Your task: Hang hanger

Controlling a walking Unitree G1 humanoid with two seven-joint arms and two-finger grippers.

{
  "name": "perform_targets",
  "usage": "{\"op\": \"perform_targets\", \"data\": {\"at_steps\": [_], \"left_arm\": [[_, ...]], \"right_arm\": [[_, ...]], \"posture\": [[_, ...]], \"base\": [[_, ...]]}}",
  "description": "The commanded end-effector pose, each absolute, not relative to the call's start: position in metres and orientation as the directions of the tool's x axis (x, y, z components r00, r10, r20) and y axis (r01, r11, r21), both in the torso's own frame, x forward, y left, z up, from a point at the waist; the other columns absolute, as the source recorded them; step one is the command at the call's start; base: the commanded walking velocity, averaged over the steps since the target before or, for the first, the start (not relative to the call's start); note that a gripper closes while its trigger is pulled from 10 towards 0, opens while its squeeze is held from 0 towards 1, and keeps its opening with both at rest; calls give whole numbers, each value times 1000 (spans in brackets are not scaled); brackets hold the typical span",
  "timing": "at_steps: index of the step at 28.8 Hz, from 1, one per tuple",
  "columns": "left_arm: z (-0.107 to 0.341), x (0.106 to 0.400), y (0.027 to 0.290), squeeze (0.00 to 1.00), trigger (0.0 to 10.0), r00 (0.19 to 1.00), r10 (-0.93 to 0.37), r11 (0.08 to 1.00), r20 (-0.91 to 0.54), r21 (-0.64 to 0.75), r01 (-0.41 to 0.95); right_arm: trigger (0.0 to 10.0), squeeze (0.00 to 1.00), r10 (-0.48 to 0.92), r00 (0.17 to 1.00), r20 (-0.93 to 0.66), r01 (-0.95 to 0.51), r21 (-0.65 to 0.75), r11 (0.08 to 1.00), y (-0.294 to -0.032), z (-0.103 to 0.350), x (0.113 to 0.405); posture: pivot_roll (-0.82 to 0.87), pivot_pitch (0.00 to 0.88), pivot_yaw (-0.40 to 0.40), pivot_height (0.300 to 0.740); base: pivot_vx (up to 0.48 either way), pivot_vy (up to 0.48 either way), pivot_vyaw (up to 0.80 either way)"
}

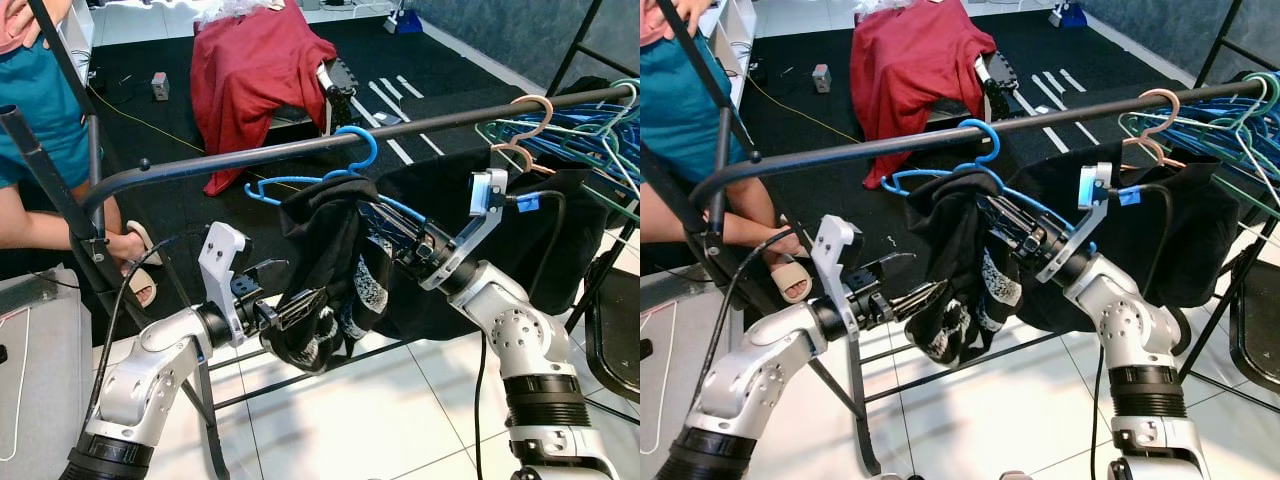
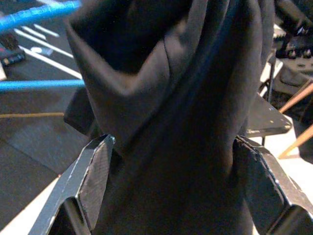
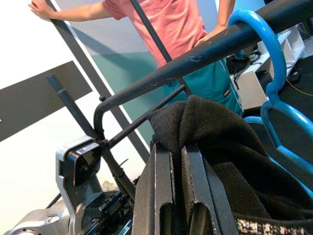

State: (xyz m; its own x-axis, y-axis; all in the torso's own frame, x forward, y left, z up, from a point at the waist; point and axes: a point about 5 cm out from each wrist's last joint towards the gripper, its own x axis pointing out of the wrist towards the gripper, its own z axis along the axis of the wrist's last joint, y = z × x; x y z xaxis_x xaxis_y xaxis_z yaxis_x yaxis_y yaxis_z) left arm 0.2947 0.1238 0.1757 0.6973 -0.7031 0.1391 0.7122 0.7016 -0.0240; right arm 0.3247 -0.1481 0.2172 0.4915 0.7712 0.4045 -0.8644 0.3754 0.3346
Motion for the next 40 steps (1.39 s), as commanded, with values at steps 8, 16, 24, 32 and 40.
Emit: {"op": "perform_targets", "data": {"at_steps": [8,16,24,32,40], "left_arm": [[177,284,96,0,10000,628,-759,638,174,7,770],[174,281,90,0,10000,604,-775,615,187,-1,789],[170,279,88,0,0,587,-790,597,178,7,802],[168,280,91,0,0,609,-775,619,170,9,785],[163,296,113,0,0,735,-665,746,130,82,661]], "right_arm": [[0,0,734,478,482,-878,294,378,-139,236,326],[0,0,738,469,485,-882,293,368,-137,237,325],[0,0,738,468,486,-883,290,369,-136,238,325],[0,0,734,472,488,-881,288,375,-136,240,326],[0,0,738,482,472,-876,290,386,-137,237,326]], "posture": [[-112,146,-1,740],[-111,142,-4,740],[-111,132,-6,740],[-112,135,-8,740],[-112,138,-9,740]], "base": [[0,0,0],[0,0,0],[0,0,0],[0,0,0],[0,0,0]]}}
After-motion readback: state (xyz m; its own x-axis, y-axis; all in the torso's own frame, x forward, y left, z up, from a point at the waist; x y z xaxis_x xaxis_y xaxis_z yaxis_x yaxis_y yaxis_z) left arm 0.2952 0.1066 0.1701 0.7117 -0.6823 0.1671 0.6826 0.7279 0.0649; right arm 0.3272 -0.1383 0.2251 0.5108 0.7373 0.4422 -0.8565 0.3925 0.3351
